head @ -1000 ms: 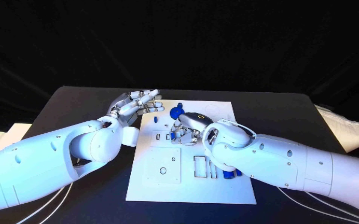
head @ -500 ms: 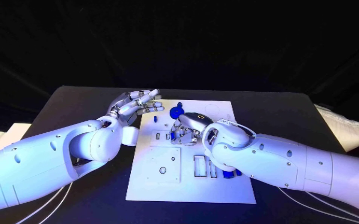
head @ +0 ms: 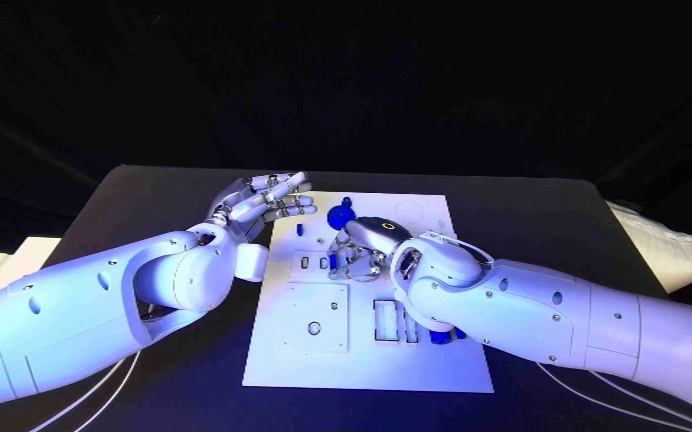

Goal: Assemble the parts on the task board

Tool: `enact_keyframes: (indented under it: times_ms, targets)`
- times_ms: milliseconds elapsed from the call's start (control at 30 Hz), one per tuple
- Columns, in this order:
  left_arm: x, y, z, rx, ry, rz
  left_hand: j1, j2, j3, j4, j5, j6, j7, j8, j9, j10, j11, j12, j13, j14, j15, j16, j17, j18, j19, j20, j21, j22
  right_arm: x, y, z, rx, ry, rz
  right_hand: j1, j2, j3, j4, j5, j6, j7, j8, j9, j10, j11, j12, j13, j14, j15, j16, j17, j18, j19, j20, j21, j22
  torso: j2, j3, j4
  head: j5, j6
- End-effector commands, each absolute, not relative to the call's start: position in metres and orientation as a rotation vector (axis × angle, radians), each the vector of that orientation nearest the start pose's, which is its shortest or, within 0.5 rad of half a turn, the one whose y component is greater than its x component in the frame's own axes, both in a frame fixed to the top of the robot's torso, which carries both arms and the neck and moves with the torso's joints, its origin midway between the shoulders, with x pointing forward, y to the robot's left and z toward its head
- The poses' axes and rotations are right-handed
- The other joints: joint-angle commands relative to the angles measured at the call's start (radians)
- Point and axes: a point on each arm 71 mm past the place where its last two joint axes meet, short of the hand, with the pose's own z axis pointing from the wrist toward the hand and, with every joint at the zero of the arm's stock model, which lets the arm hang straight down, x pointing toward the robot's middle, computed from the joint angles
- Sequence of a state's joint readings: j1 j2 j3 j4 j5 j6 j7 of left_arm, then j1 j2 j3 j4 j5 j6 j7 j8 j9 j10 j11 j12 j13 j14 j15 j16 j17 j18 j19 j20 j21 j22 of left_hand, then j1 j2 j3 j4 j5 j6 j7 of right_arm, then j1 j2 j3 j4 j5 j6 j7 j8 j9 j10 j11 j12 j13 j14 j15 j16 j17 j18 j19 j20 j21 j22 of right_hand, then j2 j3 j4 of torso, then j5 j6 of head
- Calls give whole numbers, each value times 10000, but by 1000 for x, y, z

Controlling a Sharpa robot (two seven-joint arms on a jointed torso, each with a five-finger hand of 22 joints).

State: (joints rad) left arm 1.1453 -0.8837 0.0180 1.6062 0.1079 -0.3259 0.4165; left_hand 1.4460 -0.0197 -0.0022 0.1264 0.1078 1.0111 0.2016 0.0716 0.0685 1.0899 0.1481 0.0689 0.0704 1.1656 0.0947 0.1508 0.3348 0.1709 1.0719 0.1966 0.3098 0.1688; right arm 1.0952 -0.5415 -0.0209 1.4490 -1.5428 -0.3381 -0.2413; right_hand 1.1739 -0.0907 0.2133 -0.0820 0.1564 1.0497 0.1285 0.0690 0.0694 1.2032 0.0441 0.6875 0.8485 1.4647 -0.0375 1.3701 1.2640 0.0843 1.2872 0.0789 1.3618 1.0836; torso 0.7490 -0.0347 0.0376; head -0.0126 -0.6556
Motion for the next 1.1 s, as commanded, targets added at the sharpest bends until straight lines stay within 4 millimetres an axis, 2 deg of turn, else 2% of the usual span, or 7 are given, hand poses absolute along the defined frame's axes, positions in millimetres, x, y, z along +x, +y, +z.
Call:
enact_keyframes:
  times_ms: [33, 533, 633, 800, 933, 1033, 1100]
  targets:
    - [473, 207, -177, -12590, 13507, -16420, -34, 57, -12, -57, -20, -89, 11, -52, -9, -69, 31, -21, -12, -47, 22, -61, 12, 65, -90, 6, -67, -15, 466, -72, -221, -1648, 16410, 7616, -85, -140, -281, 129, 152, -112, 16, -34, -7, -89, -2, -99, -106, 420, 85, -45, -19, 174, -55, 8, -52, -29, 1, 2, 1, -19, 5]
    - [475, 208, -178, -12630, 13508, -16330, -60, 49, -28, -56, -22, -88, 0, -51, -8, -67, 26, -18, -11, -35, 21, -72, 24, 70, -87, 10, -66, -14, 450, -86, -199, -938, 14473, 9750, 35, -197, -1001, 352, 313, -220, 14, 12, 20, 35, -2, 296, 100, 455, 84, -24, 46, 150, 59, 10, -17, 82, -12, 6, -2, -5, 7]
    - [476, 210, -179, -12596, 13598, -16173, -86, 59, -47, -94, -17, -78, -36, -43, -5, -56, -18, -12, -13, 270, -63, 44, 139, 115, 151, -36, 87, 61, 446, -93, -191, -973, 14211, 10436, 61, -154, -1067, 383, 334, -241, 18, 7, 19, 36, 1, 328, 116, 448, 86, -50, 13, 154, 50, 10, -28, 61, -29, 11, -24, 12, 14]
    - [478, 212, -184, -11897, 14701, -15225, -169, 104, -77, -156, -16, 124, -132, 4, 16, 401, -262, 129, 59, 1586, -435, 1055, 869, 121, 1213, -410, 1042, 576, 446, -118, -165, -662, 14768, 12009, 575, 173, -1131, 276, 261, -284, 37, 16, 27, -55, 5, 354, 115, 220, 92, -620, -683, 308, -431, 19, -454, -725, -72, 17, -54, 30, 39]
    - [477, 210, -192, -10985, 16649, -14087, -481, 96, -162, 69, -48, 393, -351, 93, 59, 1292, -549, 569, 297, 2613, -777, 3000, 2218, 109, 2027, -732, 2172, 1249, 451, -143, -147, 314, 15334, 12757, 1034, 377, -1134, 83, 108, -285, 61, 25, 31, -353, 14, -144, -306, -106, 97, -1502, -1618, 475, -982, 21, -1080, -1678, -170, 44, -83, 71, 2]
    - [478, 207, -194, -9963, 18828, -12847, -1671, 127, -719, 1011, -385, 467, -484, 183, 98, 1869, -721, 1174, 737, 3032, -934, 6708, 5436, 62, 2302, -962, 3146, 1934, 457, -165, -133, 1442, 15337, 13011, 1231, 531, -1135, 7, 71, -331, 84, 9, 24, -404, 27, -284, -449, -110, 105, -1711, -1757, 500, -1036, 26, -1281, -1901, -248, 60, -119, 110, -26]
    - [481, 205, -191, -8946, 20043, -11786, -2067, 124, -1056, 1486, -436, 576, -609, 343, 157, 2154, -858, 1702, 1156, 3193, -1041, 8735, 7227, -99, 2592, -1087, 4642, 3542, 462, -181, -124, 2238, 15091, 13066, 1303, 615, -1113, -19, 132, -331, 91, 12, 24, -381, 27, -266, -451, -79, 103, -1727, -1735, 495, -992, 26, -1304, -1900, -293, 63, -132, 120, -53]
